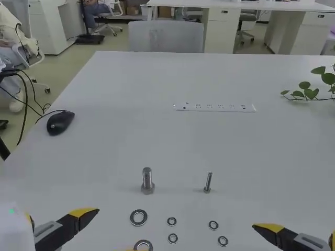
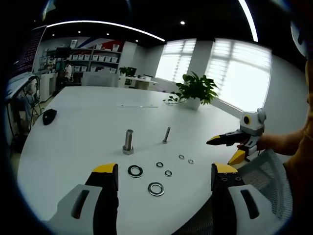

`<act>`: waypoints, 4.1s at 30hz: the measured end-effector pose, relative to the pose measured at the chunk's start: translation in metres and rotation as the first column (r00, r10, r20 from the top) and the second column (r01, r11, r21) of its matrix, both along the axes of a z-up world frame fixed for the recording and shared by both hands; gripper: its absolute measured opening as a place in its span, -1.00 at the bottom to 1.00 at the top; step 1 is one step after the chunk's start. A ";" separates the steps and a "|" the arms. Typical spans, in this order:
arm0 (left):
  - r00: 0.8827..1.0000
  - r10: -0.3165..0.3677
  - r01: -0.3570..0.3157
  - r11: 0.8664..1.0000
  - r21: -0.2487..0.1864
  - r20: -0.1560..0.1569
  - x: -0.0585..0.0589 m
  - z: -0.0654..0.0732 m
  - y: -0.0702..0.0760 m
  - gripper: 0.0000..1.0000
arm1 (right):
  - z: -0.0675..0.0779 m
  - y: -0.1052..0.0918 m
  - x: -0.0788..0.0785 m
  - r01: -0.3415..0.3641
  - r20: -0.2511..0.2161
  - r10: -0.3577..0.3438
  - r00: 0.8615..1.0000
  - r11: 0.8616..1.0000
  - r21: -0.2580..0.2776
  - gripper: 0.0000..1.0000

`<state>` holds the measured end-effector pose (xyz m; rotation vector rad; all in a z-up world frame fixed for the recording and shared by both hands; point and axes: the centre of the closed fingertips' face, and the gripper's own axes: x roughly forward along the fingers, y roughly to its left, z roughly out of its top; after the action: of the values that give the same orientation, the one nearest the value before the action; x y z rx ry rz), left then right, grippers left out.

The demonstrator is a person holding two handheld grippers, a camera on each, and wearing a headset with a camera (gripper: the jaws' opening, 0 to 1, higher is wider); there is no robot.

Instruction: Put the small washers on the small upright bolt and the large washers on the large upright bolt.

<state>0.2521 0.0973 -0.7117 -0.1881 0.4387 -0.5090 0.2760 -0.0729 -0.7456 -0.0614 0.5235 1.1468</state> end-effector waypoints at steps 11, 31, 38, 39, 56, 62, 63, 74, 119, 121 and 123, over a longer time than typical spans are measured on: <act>1.000 0.005 -0.006 1.000 0.011 0.030 -0.001 0.005 0.001 0.52 | 0.005 0.004 -0.005 -0.016 0.036 0.016 0.999 1.000 0.003 0.57; 0.998 0.002 -0.002 1.000 0.002 0.069 -0.005 0.011 -0.001 0.48 | 0.010 -0.006 -0.004 0.014 0.094 -0.012 0.995 1.000 -0.023 0.55; 0.997 -0.004 0.005 1.000 -0.005 0.082 -0.006 0.014 -0.002 0.46 | 0.008 -0.009 -0.002 0.030 0.107 -0.025 0.994 0.999 -0.042 0.54; 0.997 -0.009 0.010 1.000 -0.008 0.083 -0.006 0.015 -0.003 0.46 | 0.009 -0.010 -0.001 0.032 0.108 -0.027 0.994 0.999 -0.043 0.54; 0.992 -0.085 0.086 0.996 -0.012 0.090 -0.012 0.015 -0.014 0.47 | 0.007 -0.019 0.005 0.080 0.129 -0.071 0.989 0.994 -0.070 0.54; 0.991 -0.100 0.102 0.995 -0.011 0.088 -0.013 0.014 -0.017 0.47 | 0.005 -0.018 0.004 0.073 0.122 -0.063 0.990 0.995 -0.075 0.54; 0.991 -0.104 0.105 0.994 -0.011 0.087 -0.013 0.014 -0.018 0.47 | 0.004 -0.018 0.004 0.070 0.120 -0.061 0.991 0.995 -0.076 0.54; 0.990 -0.115 0.115 0.993 0.002 0.076 -0.014 0.011 -0.020 0.49 | 0.002 -0.011 0.005 0.011 0.116 0.001 0.993 0.995 -0.104 0.54; 0.992 -0.068 0.070 0.997 -0.016 0.104 -0.009 0.017 -0.012 0.54 | -0.033 0.012 0.029 -0.326 0.016 0.375 0.927 0.826 -0.460 0.31; 0.992 -0.068 0.070 0.997 -0.015 0.103 -0.009 0.017 -0.012 0.54 | -0.036 0.012 0.029 -0.339 0.008 0.391 0.921 0.808 -0.482 0.29; 0.992 -0.068 0.070 0.997 -0.015 0.106 -0.009 0.017 -0.012 0.54 | -0.038 0.012 0.029 -0.350 -0.004 0.401 0.916 0.795 -0.495 0.27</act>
<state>0.2430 0.0856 -0.6944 -0.1633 0.3385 -0.5878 0.3046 -0.0608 -0.7839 -0.6906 0.7219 1.3665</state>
